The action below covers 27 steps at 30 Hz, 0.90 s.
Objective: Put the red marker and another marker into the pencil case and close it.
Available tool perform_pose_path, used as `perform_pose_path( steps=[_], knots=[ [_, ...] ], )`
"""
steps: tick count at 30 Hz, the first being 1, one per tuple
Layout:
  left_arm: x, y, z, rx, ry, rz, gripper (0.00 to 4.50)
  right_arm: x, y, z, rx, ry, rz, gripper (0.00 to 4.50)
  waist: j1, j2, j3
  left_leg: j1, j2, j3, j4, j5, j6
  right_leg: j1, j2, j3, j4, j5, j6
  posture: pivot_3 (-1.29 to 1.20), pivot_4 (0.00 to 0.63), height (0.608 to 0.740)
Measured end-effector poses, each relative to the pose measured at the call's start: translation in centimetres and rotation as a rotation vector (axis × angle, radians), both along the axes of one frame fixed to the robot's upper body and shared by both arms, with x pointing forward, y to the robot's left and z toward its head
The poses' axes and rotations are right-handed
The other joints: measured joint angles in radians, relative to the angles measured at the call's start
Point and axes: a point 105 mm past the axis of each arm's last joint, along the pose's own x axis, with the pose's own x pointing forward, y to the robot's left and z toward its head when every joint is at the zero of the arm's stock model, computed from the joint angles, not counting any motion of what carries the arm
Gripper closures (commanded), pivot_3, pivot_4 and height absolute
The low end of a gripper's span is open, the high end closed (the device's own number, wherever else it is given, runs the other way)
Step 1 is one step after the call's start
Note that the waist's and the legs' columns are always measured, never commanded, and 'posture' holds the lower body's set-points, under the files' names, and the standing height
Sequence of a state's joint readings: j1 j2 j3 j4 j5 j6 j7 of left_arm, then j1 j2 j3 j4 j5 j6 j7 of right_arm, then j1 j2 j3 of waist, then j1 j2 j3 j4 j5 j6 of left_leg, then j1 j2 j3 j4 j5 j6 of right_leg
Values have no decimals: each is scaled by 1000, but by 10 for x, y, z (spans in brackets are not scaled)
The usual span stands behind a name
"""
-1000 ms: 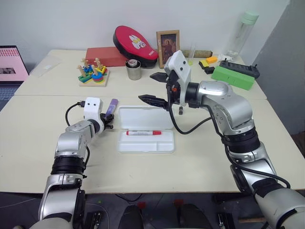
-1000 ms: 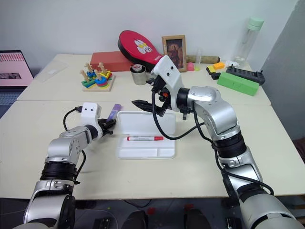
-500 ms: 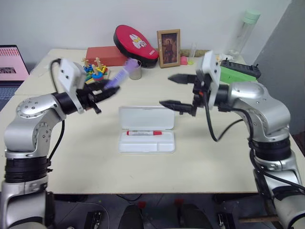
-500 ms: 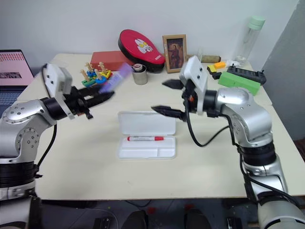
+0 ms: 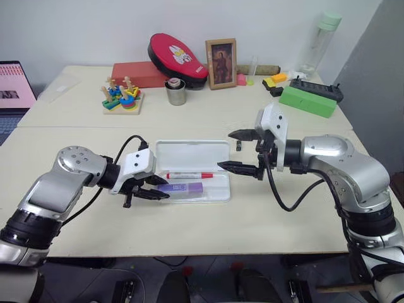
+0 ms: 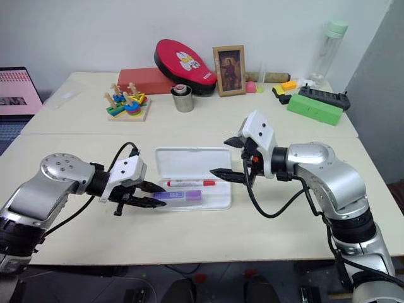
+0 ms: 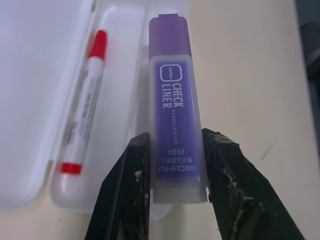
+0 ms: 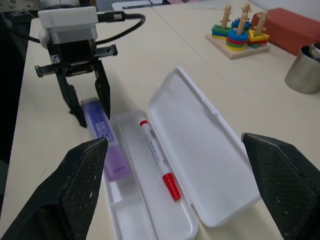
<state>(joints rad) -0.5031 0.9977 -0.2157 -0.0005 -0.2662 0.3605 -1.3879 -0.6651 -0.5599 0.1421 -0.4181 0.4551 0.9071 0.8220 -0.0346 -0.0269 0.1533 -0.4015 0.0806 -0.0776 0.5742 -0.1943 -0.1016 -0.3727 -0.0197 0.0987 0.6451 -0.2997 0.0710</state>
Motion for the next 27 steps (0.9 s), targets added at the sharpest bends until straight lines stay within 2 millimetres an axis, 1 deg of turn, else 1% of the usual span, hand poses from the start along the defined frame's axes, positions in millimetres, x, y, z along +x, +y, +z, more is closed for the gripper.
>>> perform_pose_path(
  steps=[6, 13, 16, 25, 26, 27],
  knots=[
    [1, -2, -7, 18, 19, -24, 3305, -1, -2, -8, -15, 19, -30, 0, 2, 0, 0, 0, 0, 0, 0, 0, 0, 0, 0, 0, 0, 0, 0, 0, 150, 740],
    [1, -4, -17, 56, 38, -40, 3305, -1, -1, -7, -12, 13, -35, 0, 2, 0, 0, 0, 0, 0, 0, 0, 0, 0, 0, 0, 1, 0, 0, 0, 150, 740],
    [2, -2, -19, 71, 32, -34, 3305, -1, -1, -7, -13, 13, -37, 0, 2, 0, 0, 0, 0, 0, 0, 0, 0, 0, 0, 0, 1, 0, 0, 0, 150, 740],
    [6, -8, -26, 68, 17, -35, 3305, -1, 0, -9, -19, 16, -38, 0, 2, 0, 0, 0, 0, 0, 0, 0, 0, 0, 0, 0, 1, 0, 0, 0, 150, 740],
    [6, -9, -26, 66, 17, -38, 2955, -1, 0, -9, -19, 16, -38, 0, 2, 0, 0, 0, 0, 0, 1, 0, 0, 0, 0, 0, 1, 0, 0, 0, 150, 740],
    [6, -10, -26, 62, 16, -40, 2744, -1, 0, -9, -19, 17, -38, 0, 2, 0, 0, 0, 0, 0, 1, 0, 0, 0, 0, 0, 1, 0, 0, 0, 150, 740]
  ],
)
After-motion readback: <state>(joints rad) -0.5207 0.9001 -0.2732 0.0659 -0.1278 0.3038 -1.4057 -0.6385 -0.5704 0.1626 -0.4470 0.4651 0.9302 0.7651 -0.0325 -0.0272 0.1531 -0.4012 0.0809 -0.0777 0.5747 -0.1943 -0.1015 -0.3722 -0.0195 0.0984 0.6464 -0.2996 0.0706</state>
